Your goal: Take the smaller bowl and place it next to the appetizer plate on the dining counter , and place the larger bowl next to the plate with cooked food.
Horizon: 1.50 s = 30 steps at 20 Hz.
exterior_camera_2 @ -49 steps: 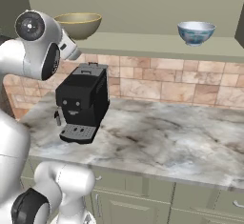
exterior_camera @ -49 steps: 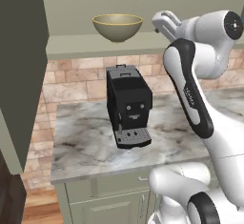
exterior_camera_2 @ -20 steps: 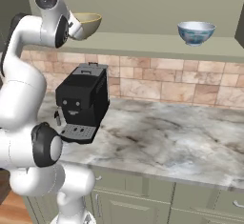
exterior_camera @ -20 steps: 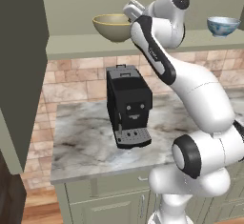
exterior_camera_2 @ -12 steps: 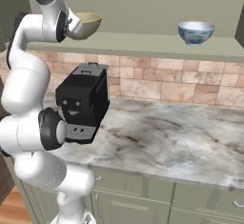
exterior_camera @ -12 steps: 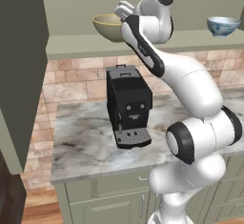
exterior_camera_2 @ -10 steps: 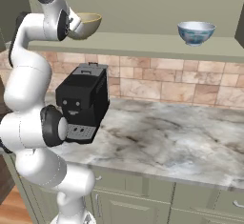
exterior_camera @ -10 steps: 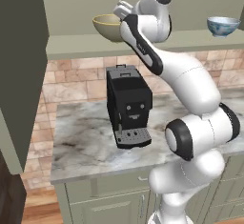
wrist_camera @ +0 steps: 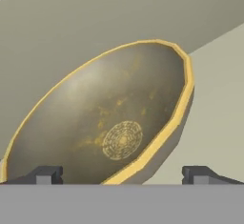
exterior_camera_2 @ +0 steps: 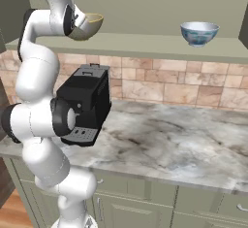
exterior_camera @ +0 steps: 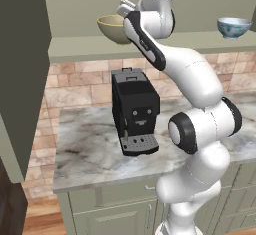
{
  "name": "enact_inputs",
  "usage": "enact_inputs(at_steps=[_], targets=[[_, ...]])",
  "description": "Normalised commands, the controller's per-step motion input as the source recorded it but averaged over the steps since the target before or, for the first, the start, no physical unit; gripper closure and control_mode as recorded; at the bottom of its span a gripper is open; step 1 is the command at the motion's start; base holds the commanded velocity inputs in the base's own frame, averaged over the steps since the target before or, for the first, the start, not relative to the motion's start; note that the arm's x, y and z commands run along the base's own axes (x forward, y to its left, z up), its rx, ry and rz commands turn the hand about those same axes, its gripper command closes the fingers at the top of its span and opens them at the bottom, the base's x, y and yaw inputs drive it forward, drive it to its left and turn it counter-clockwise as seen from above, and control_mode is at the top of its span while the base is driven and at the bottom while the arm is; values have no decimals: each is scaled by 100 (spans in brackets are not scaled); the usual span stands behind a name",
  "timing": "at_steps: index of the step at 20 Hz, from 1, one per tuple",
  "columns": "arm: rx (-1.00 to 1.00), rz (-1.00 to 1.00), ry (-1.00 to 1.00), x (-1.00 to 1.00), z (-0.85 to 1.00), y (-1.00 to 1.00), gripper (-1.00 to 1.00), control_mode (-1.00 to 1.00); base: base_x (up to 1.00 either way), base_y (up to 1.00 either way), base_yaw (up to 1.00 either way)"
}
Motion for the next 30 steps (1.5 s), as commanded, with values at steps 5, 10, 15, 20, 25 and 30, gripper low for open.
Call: enact_inputs(at_steps=[5,10,15,20,25,30], targets=[[-3,0,0,11,-24,0,-100,-100,0,0,0],[-2,0,0,6,-27,0,-100,-100,0,0,0],[0,0,0,16,-23,0,-100,-100,0,0,0],[0,0,1,22,-22,0,100,-100,0,0,0],[0,0,0,5,-2,0,100,-100,0,0,0],[0,0,0,-84,-9,-1,100,-100,0,0,0]])
